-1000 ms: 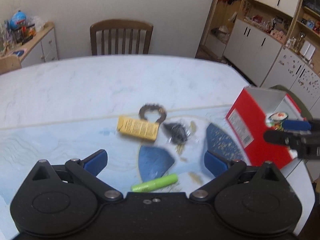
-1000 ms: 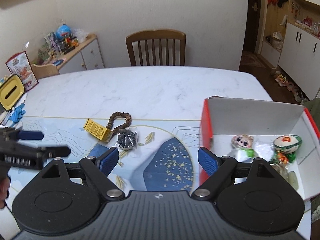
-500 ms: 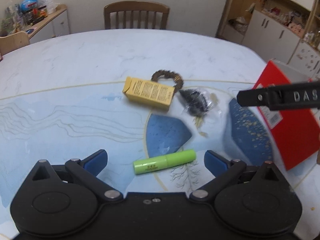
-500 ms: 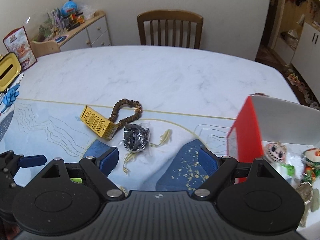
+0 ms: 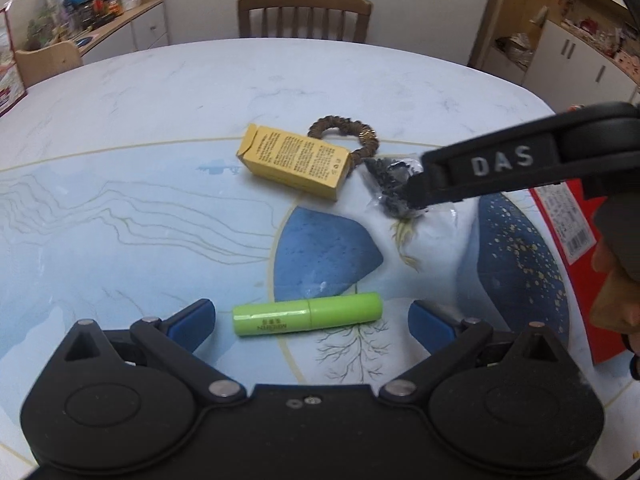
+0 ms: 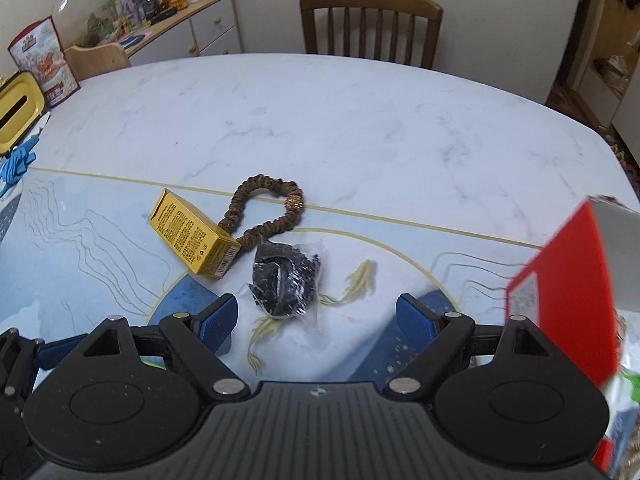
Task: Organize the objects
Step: 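Grasp the green battery with the left gripper while the right grasps the black plastic bag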
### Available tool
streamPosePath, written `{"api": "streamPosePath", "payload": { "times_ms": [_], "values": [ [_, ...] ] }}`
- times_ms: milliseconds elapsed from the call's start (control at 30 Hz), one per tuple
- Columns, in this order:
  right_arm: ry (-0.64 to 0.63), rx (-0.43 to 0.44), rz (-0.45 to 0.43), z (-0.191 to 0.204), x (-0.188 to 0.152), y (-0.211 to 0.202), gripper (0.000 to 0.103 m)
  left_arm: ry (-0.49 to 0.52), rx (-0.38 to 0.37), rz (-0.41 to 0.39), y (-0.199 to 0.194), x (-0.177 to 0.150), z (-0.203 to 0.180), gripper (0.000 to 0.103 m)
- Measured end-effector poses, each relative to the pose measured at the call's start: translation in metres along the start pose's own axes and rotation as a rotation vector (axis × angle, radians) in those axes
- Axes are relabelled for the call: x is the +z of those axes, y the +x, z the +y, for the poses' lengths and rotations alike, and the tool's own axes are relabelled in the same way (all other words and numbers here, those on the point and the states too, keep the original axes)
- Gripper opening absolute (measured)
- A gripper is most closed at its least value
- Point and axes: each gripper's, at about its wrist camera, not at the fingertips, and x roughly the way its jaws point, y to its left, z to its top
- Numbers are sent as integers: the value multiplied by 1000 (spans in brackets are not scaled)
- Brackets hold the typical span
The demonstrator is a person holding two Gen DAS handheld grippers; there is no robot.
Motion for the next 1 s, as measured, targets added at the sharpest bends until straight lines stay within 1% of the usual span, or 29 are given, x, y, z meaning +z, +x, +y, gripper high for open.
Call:
{"api": "streamPosePath", "payload": {
  "times_ms": [200,333,367,500,567,667,733,867,900,1000],
  "values": [
    [-5,13,15,7,8,18,86,-42,40,-3,4,-3,-1,101],
    [-12,18,21,9,11,26,86,-52,53,0,8,-4,-2,95],
    [-17,16,22,10,11,27,86,-52,54,-3,8,-4,-3,92],
    [-11,16,44,9,12,34,75,-47,57,-7,8,-3,-4,86],
    [-4,22,49,8,13,36,71,-38,60,-9,6,-4,-6,80],
    [-10,32,46,10,13,36,62,-34,65,-9,5,-3,-7,80],
    [-14,39,44,10,13,36,54,-35,64,-8,5,-3,-8,80],
    [-2,46,40,10,13,33,44,-28,61,-7,6,-3,-8,80],
    [3,49,39,9,13,32,40,-27,60,-6,4,-4,-7,80],
    [14,49,34,7,12,28,37,-27,58,-4,4,-5,-5,80]
  ]
}}
